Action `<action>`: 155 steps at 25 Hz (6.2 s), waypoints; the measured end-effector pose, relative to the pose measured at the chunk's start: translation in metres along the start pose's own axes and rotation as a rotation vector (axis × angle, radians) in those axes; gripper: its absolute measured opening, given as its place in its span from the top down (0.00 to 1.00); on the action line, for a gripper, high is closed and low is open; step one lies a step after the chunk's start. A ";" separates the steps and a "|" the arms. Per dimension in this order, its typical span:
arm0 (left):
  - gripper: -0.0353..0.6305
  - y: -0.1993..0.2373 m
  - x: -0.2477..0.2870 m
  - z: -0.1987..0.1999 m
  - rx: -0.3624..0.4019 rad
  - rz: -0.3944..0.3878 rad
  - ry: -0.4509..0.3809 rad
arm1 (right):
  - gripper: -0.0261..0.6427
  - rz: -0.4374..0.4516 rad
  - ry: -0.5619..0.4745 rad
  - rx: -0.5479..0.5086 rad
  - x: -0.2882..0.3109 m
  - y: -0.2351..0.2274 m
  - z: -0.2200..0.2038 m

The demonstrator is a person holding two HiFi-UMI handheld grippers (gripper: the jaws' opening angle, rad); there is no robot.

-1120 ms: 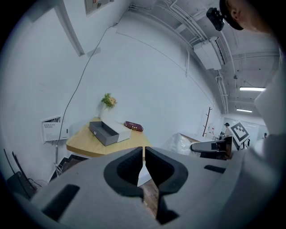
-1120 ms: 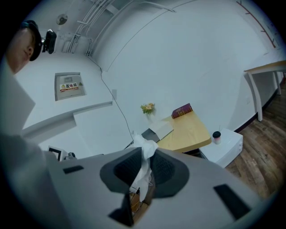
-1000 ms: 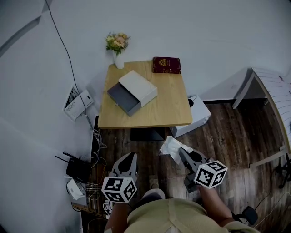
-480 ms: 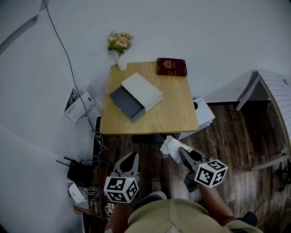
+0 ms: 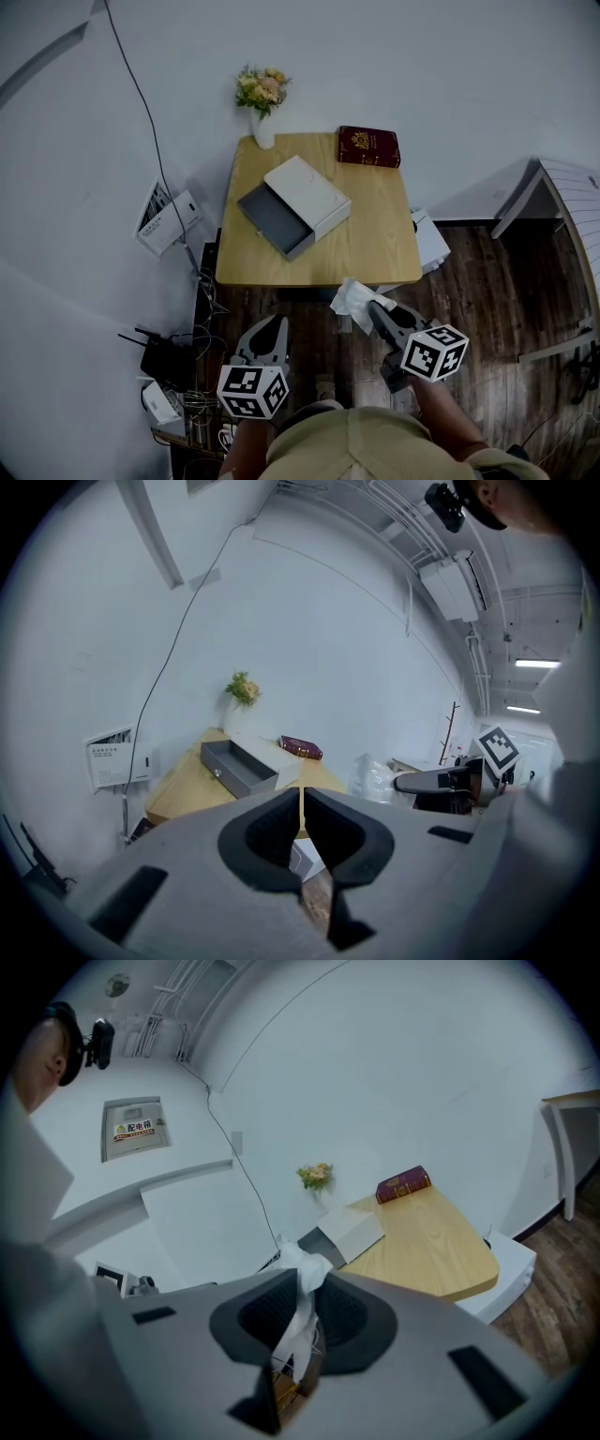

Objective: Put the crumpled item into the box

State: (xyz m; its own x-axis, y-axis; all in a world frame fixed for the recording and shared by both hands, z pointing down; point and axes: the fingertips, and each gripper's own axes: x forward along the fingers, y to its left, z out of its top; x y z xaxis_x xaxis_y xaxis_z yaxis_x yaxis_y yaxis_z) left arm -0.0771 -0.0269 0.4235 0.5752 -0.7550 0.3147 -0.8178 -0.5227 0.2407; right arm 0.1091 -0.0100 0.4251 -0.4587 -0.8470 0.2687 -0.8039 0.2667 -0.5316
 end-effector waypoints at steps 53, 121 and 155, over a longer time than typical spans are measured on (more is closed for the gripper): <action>0.90 0.085 0.130 0.068 0.017 0.072 0.002 | 0.86 0.095 0.011 0.005 0.173 -0.038 0.088; 0.90 0.188 0.116 0.066 -0.132 0.403 -0.047 | 0.86 0.299 0.370 -0.494 0.345 0.013 0.047; 0.90 0.171 0.110 0.071 -0.106 0.326 -0.073 | 0.67 0.231 0.260 -0.554 0.312 0.014 0.061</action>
State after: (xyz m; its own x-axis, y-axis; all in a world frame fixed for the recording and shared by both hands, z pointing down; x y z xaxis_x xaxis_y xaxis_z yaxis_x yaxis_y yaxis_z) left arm -0.1550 -0.2271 0.4338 0.2785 -0.9037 0.3251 -0.9497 -0.2087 0.2334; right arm -0.0222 -0.2988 0.4526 -0.6638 -0.6190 0.4198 -0.7178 0.6849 -0.1251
